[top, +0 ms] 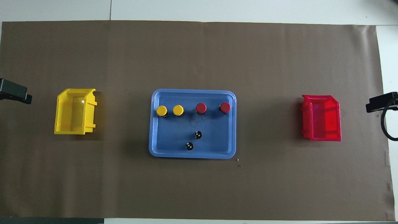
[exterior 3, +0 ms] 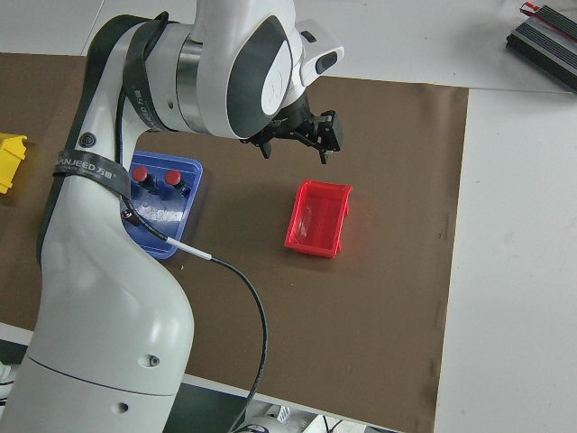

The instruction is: Sort red and yellow buttons by color

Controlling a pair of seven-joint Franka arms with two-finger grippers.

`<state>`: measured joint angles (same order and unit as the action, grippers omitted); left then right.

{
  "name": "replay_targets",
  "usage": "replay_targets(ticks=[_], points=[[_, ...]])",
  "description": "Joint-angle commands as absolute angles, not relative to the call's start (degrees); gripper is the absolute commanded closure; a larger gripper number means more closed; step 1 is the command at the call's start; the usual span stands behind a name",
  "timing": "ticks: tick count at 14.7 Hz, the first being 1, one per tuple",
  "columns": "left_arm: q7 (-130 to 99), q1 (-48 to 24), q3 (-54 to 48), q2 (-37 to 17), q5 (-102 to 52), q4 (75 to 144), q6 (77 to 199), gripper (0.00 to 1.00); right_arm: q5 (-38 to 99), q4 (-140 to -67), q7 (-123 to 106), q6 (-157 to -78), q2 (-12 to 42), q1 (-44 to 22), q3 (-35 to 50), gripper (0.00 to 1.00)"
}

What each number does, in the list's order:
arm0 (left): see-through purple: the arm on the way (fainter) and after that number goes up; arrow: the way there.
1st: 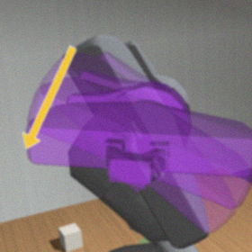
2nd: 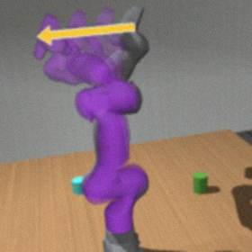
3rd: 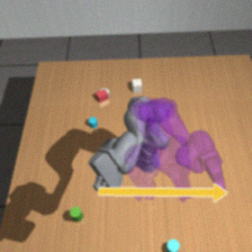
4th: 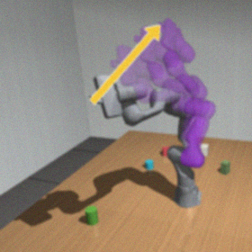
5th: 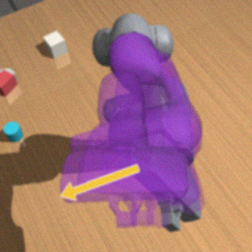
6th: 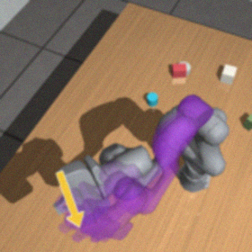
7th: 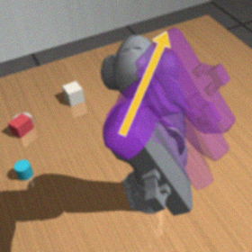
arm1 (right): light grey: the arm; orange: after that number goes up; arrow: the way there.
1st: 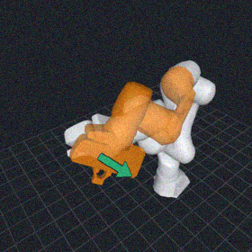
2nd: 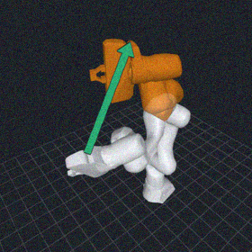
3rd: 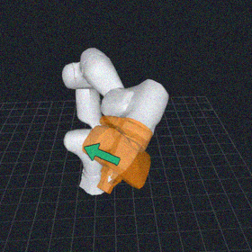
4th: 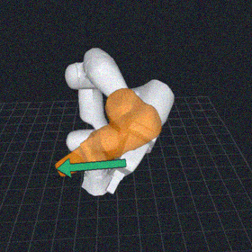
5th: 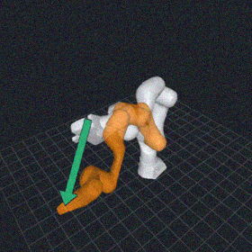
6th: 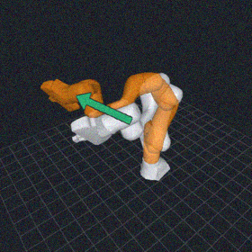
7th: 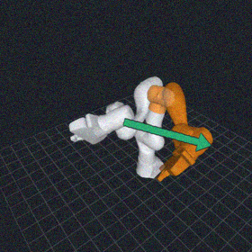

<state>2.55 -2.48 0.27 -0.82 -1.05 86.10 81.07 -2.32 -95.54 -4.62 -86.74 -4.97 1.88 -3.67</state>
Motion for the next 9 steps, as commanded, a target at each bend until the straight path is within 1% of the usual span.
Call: replay_targets(ticks=[1,2,5,7,9], points=[[2.9,-2.4,0.1,0.8,0.3,87.8,80.8,0.0,-2.0,-95.4,-6.1,-86.7,-5.2,2.6,-3.3,0.0],[2.9,-2.4,0.1,0.8,0.3,87.8,80.8,0.0,-2.0,-95.4,-6.8,-86.2,-5.3,2.5,-3.2,0.0],[2.9,-2.4,0.1,0.8,0.3,87.8,80.8,0.0,-2.0,-95.3,-6.8,-89.5,-4.7,2.5,-1.5,0.0],[2.9,-2.4,0.1,0.8,0.3,87.8,80.8,0.0,-0.6,-94.5,-3.7,-91.8,-2.7,2.5,2.7,0.0],[2.9,-2.4,0.1,0.8,0.4,87.8,80.8,0.0,-0.1,-94.5,5.7,-95.4,-0.5,2.4,10.0,0.0]])
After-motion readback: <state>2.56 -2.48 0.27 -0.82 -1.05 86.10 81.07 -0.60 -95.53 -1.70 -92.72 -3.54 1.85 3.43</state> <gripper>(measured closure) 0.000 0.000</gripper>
